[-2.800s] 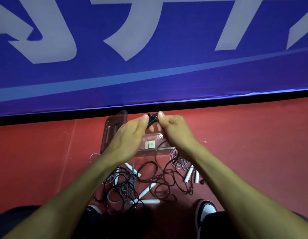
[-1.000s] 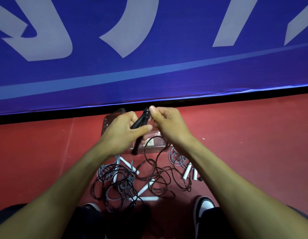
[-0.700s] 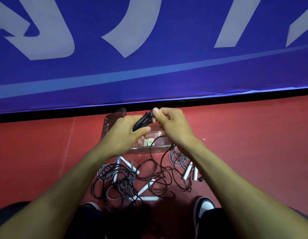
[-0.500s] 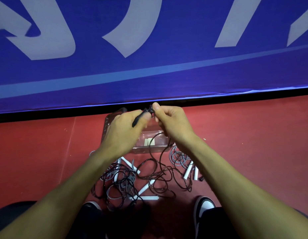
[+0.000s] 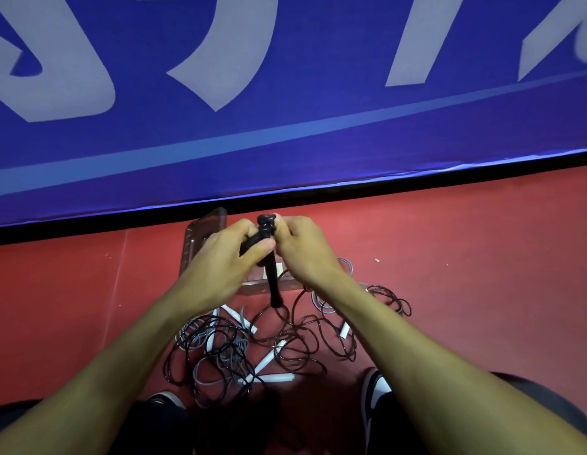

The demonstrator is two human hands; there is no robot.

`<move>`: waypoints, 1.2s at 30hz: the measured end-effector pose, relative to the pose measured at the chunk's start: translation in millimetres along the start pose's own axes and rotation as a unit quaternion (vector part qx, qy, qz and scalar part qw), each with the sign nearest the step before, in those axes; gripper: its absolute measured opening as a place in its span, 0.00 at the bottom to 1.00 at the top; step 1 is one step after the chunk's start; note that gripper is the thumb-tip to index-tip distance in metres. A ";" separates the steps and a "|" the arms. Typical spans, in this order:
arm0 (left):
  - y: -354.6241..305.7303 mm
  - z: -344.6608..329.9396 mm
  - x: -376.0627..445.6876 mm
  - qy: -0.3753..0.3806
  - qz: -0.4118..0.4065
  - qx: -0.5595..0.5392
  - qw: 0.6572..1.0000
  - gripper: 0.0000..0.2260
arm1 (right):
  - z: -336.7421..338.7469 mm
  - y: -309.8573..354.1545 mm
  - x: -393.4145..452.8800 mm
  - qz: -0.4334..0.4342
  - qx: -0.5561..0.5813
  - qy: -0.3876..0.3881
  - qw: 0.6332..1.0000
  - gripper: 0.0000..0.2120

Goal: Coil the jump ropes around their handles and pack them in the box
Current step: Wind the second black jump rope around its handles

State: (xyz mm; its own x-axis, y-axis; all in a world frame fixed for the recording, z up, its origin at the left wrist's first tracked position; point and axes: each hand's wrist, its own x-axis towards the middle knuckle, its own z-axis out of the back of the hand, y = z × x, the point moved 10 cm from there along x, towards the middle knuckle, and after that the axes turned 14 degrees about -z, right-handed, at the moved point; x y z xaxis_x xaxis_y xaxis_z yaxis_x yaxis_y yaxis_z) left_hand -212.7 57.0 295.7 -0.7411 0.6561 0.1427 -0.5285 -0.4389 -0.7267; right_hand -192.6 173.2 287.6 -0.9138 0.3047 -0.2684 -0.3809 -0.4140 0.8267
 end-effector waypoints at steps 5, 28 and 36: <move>11.8 -4.9 -1.1 0.003 0.042 -0.145 0.989 0.15 | -0.1 9.3 -2.0 0.021 -0.035 0.007 0.999 0.21; -1.9 -6.7 -1.1 0.027 -0.037 0.068 0.997 0.05 | -9.1 5.1 -4.1 0.034 -0.090 0.014 0.995 0.36; 5.0 3.9 0.7 -0.001 0.019 0.013 1.000 0.18 | -13.1 -7.7 6.8 -0.039 0.052 0.081 0.995 0.23</move>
State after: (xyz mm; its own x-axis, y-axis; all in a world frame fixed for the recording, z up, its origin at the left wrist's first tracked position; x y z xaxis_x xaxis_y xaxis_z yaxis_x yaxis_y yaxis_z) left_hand -217.5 52.8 294.7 -0.7614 0.6375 0.1175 -0.5111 -0.4789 -0.7137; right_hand -197.6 167.2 273.0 -0.8959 0.1871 -0.4029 -0.4426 -0.3007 0.8448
